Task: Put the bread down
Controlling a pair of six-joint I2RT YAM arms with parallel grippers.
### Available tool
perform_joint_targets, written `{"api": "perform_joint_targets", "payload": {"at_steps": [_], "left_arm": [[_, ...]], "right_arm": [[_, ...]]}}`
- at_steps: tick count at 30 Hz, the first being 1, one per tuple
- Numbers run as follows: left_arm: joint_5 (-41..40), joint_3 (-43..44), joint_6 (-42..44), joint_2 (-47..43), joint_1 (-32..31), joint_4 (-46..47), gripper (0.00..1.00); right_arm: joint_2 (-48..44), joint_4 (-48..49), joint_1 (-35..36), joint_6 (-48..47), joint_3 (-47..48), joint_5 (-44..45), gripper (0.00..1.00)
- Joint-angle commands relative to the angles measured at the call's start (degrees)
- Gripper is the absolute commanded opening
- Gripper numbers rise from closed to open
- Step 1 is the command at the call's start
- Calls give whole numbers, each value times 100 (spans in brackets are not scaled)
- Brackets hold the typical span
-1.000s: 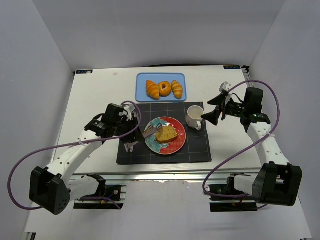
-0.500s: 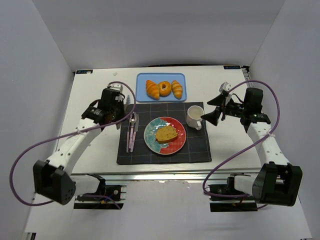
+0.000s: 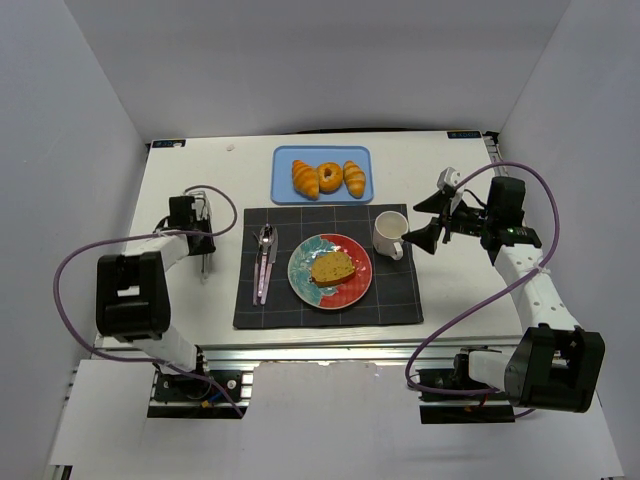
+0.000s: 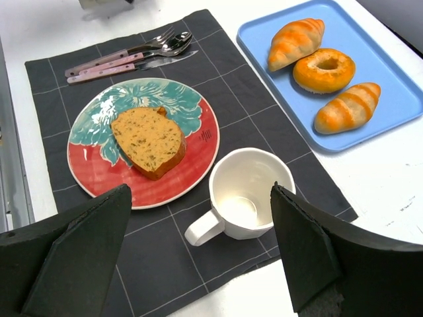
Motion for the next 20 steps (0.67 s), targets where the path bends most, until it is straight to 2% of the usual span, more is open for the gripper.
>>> {"api": "perform_joint_targets", "payload": {"at_steps": [1, 3, 4, 5, 6, 7, 9, 10, 11, 13, 14, 16, 20], "left_arm": [[1005, -105, 156, 470, 204, 445, 41], [1085, -149, 129, 595, 240, 454, 53], [1128, -184, 60, 578, 248, 532, 53], [1129, -271, 24, 535, 275, 568, 61], [1120, -307, -2, 473, 284, 603, 65], [1103, -342, -81, 412, 292, 638, 74], [1085, -360, -134, 140, 310, 577, 77], [1067, -360, -204, 26, 301, 507, 80], [1067, -369, -248, -263, 301, 480, 98], [1067, -404, -414, -615, 301, 384, 98], [1059, -413, -485, -817, 310, 366, 98], [1050, -465, -730, -1503, 310, 322, 98], [1075, -658, -1223, -2575, 310, 427, 98]], "right_arm": [[-53, -135, -29, -182, 195, -85, 89], [8, -283, -20, -270, 239, -41, 89], [35, -354, -11, -340, 291, 29, 89], [61, -415, -2, -332, 318, 82, 89], [96, -407, 6, -289, 344, 204, 89], [114, -337, 59, 34, 362, 588, 89], [184, 75, 138, 614, 388, 1151, 89], [228, 137, 217, 913, 493, 1894, 89], [263, 147, 270, 1360, 572, 2276, 89], [430, 7, 507, 1600, 783, 3144, 89], [474, -37, 507, 1732, 975, 3254, 89], [571, -135, 516, 1829, 1109, 3351, 90], [545, 93, 630, 1883, 1171, 2957, 90]]}}
